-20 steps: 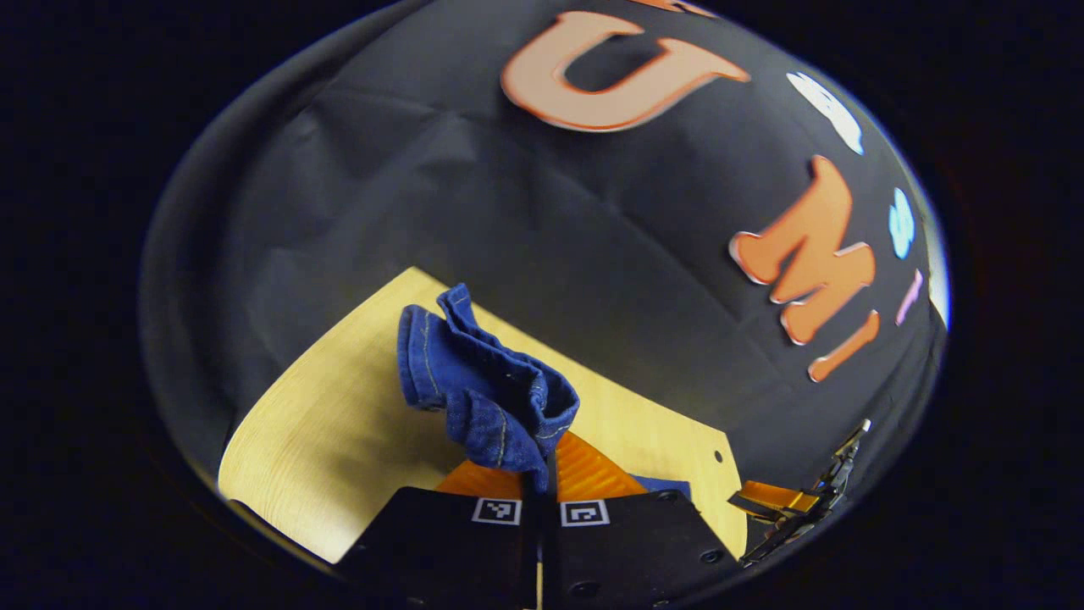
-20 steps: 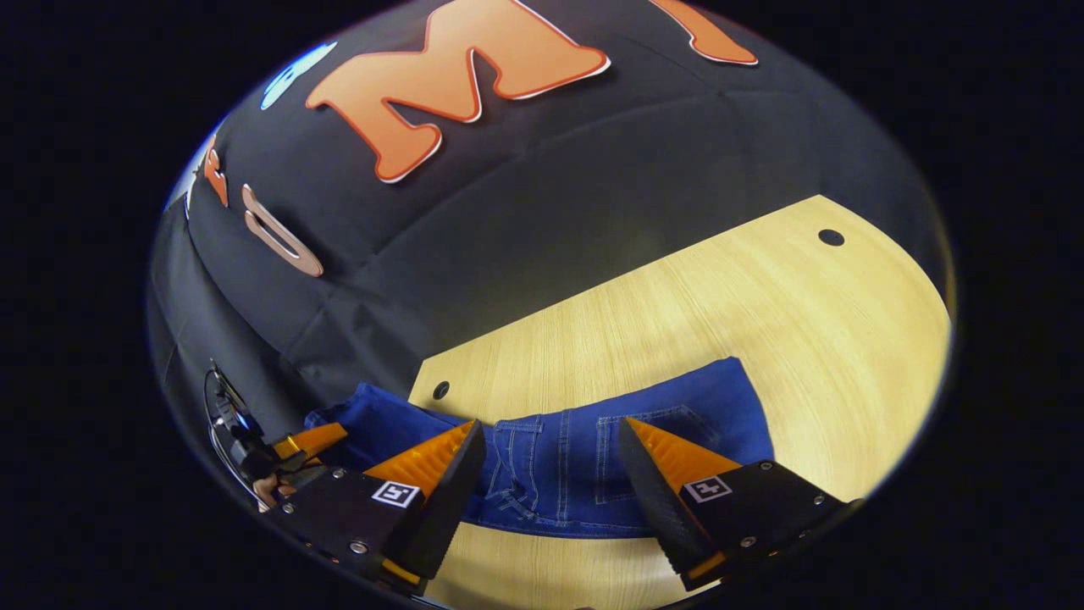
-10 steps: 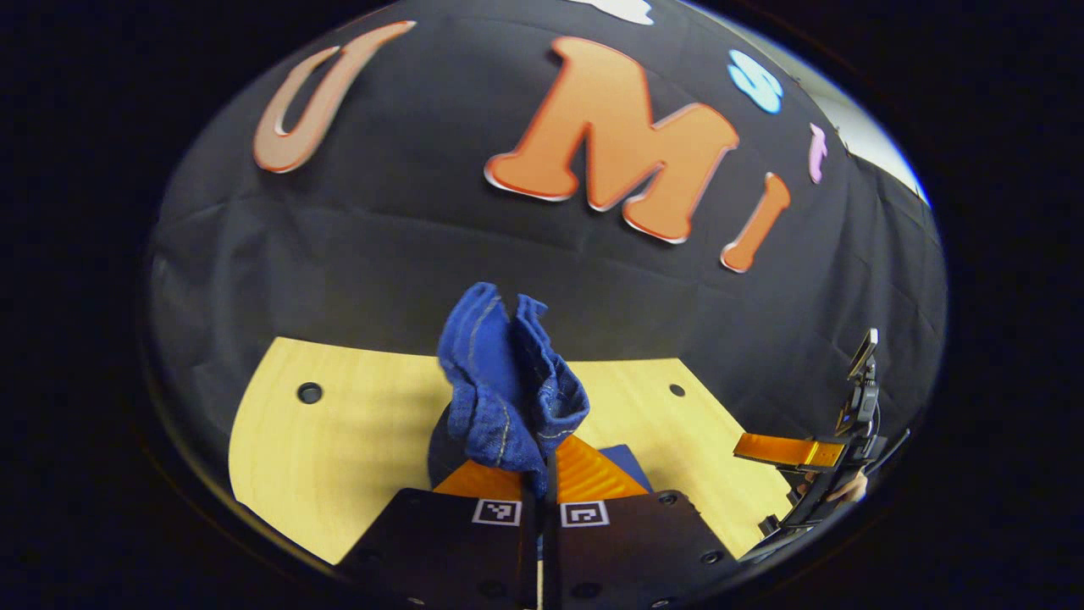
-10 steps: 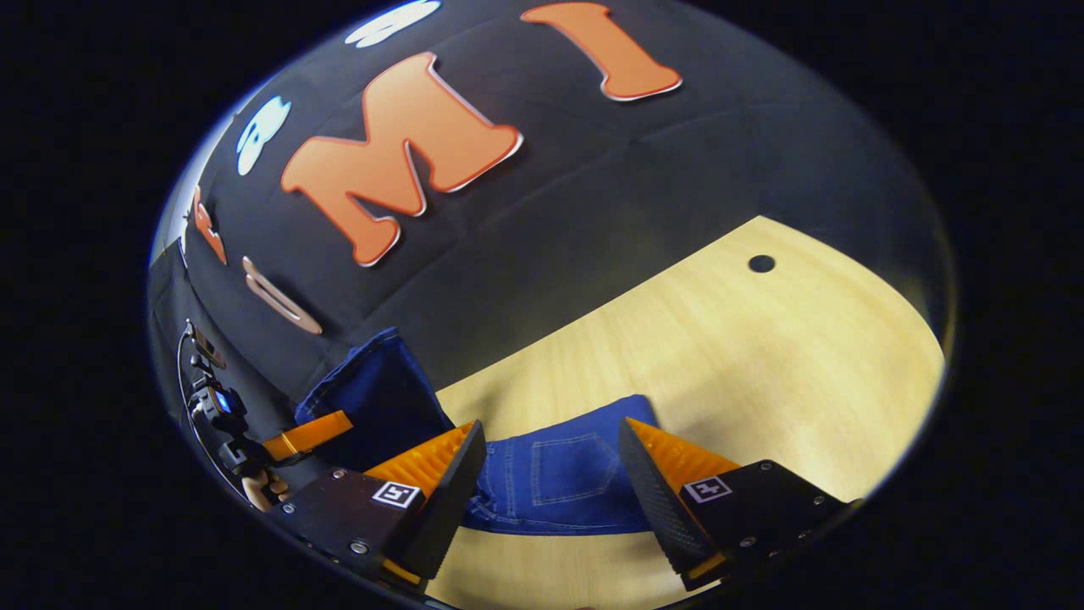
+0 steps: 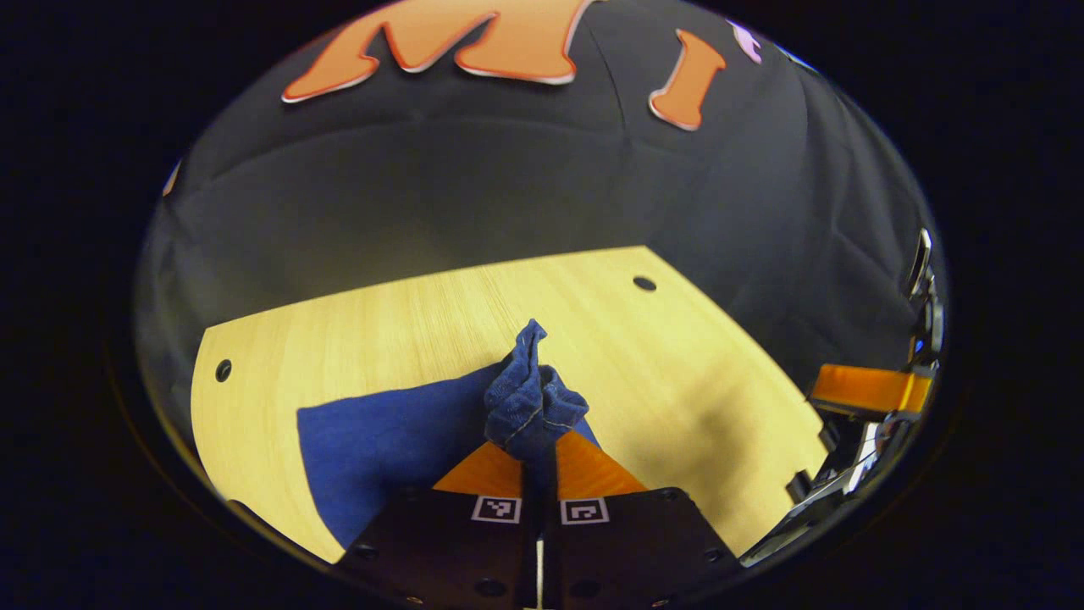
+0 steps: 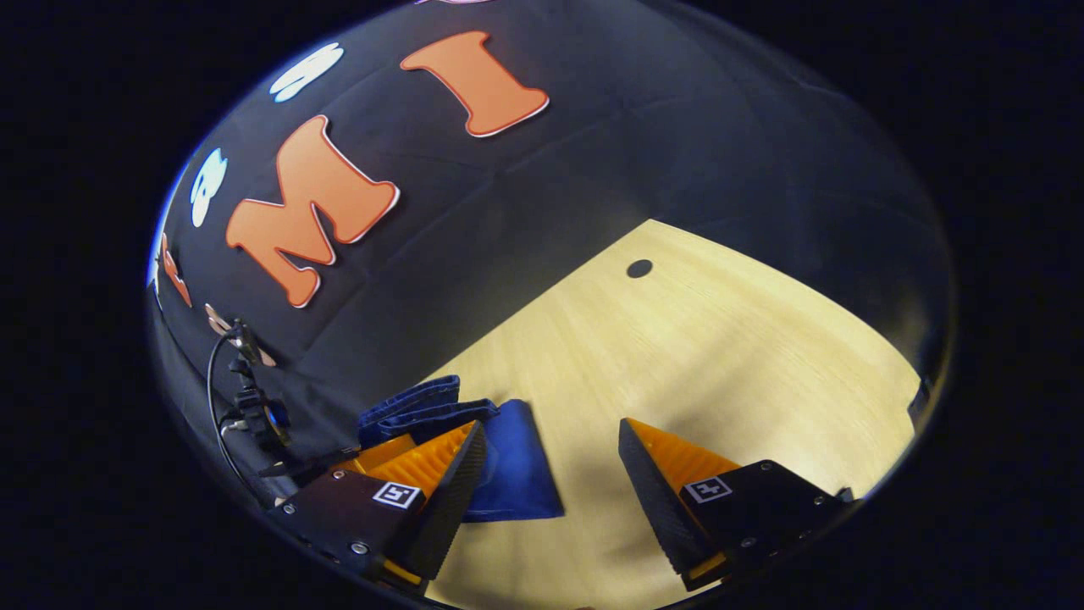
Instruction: Grasp the waist and the cuffs of the jeans and fold them to make the two legs overlap; first hold the waist and fold one-third of the jeans toward the cuffs, then hold the cuffs and fold the remaining one-third in the same direction to finish folding.
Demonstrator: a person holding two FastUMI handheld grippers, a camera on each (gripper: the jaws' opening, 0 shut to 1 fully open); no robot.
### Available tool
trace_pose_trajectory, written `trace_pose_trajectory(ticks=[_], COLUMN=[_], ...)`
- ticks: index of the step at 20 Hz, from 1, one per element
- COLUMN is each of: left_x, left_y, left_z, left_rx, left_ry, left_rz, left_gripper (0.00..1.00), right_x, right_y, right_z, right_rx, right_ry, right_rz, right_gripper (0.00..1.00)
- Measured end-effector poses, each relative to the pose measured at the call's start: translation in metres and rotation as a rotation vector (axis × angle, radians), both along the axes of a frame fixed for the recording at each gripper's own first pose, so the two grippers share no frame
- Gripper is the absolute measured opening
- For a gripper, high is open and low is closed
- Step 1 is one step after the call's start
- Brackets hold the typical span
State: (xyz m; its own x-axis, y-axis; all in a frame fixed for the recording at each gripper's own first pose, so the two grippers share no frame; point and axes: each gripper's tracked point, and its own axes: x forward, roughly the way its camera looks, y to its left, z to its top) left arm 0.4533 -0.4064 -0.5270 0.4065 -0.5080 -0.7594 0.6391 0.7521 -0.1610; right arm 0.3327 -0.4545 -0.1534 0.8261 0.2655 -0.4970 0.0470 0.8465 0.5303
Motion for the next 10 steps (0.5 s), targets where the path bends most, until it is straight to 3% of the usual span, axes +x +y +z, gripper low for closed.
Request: trace_pose_trajectory(ticks=[7,9,10], left_x=[-0.028,-0.041,-0.048], left_y=[-0.012,-0.019,-0.029], left_z=[-0.074,-0.080,-0.088], left_rx=[0.213,0.194,0.163], left_ry=[-0.018,0.025,0.045], left_rz=[0.044,0.028,0.024], left_gripper=[0.03,0.05,0.28], right_x=[-0.011,-0.010,-0.010], right_y=[-0.008,-0.005,-0.003], right_z=[-0.022,-0.021,-0.020], right_rx=[0.010,0.009,0.006], right_ry=[0.049,0.052,0.053], right_rz=[0.029,0.052,0.062], right_gripper=[0.97,0.97,0.97])
